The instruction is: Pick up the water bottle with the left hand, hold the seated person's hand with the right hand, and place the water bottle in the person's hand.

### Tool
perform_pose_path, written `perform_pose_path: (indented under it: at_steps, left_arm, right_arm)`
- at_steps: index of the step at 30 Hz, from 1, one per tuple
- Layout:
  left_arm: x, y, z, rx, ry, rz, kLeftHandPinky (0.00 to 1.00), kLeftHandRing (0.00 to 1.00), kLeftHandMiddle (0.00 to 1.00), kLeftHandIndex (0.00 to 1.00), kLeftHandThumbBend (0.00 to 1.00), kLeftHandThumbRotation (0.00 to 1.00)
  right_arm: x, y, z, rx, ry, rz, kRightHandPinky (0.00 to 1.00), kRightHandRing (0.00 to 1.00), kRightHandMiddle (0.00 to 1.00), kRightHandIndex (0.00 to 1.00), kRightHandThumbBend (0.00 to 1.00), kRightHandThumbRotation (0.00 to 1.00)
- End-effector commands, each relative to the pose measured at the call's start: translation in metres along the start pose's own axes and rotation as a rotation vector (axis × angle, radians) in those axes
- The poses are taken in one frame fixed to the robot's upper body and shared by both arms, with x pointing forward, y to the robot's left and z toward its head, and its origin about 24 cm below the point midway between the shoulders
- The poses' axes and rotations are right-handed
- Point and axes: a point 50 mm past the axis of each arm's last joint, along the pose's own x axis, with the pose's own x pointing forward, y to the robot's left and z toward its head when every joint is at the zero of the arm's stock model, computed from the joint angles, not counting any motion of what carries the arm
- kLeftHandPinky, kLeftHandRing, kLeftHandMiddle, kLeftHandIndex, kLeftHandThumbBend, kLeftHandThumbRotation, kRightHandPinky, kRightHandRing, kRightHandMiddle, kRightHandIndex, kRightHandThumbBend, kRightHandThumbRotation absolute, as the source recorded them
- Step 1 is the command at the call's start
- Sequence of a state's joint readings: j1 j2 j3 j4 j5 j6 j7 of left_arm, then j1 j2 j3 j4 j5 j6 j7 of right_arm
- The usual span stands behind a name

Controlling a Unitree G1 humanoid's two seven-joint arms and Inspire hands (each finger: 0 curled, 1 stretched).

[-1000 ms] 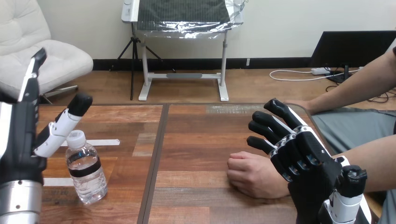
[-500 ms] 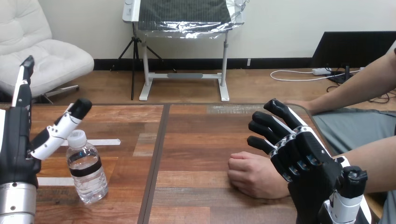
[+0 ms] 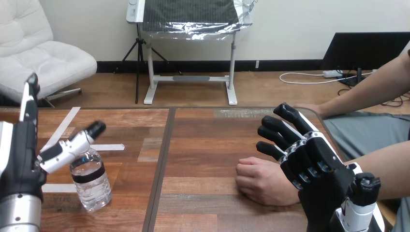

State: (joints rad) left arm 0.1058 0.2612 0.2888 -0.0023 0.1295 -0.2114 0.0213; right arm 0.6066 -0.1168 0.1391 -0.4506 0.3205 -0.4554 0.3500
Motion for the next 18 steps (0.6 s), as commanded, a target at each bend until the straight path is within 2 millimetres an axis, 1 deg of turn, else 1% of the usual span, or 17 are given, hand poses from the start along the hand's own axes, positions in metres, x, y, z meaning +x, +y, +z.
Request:
perform_pose_path:
  at_steps: [1,6,18]
  left_arm:
    - [0.015,-0.002,0.008,0.023,-0.044,-0.007,1.0,1.0,1.0,1.0,0.94,0.18]
    - [0.015,-0.005,0.003,0.026,-0.024,-0.018,1.0,1.0,1.0,1.0,0.95,0.13]
    - [0.015,-0.01,-0.007,0.034,0.026,-0.045,1.0,1.0,1.0,1.0,0.98,0.09]
  right_arm:
    - [0.006,-0.002,0.006,-0.003,-0.057,0.002,0.83,0.87,0.86,0.89,0.92,1.0]
    - [0.005,-0.002,0.006,-0.007,-0.058,0.0,0.83,0.86,0.86,0.88,0.92,1.0]
    - [0.005,-0.003,0.006,-0.011,-0.059,0.0,0.82,0.86,0.85,0.88,0.92,1.0]
